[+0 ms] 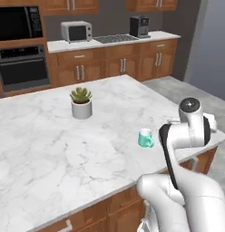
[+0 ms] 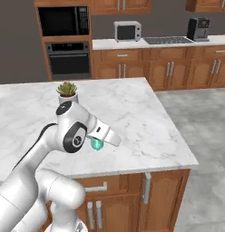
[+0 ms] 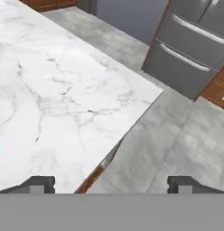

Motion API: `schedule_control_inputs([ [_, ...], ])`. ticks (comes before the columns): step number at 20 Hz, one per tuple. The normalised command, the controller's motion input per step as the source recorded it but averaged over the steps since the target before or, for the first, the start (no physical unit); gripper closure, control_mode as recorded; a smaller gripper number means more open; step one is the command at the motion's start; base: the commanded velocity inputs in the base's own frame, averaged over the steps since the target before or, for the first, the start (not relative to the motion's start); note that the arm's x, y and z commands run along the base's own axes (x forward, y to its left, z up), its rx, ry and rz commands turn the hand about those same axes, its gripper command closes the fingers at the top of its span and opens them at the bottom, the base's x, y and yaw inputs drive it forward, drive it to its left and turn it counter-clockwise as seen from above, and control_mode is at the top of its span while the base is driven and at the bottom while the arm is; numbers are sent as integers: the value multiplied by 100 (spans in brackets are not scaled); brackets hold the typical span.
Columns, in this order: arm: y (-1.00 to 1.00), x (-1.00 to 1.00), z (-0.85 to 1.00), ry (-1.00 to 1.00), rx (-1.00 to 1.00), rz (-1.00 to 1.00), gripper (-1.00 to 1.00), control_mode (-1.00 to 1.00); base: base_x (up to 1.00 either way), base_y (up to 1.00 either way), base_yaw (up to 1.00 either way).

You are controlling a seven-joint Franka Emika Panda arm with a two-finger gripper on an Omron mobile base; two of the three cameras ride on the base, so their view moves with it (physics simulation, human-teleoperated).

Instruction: Clear the mugs and bowl far away from the sink.

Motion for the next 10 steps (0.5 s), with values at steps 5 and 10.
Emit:
schedule_control_inputs([
  [5, 0, 0, 0, 0, 0, 0, -100, 100, -8, 0, -97],
  [10, 0, 0, 0, 0, 0, 0, -100, 100, 0, 0, -100],
])
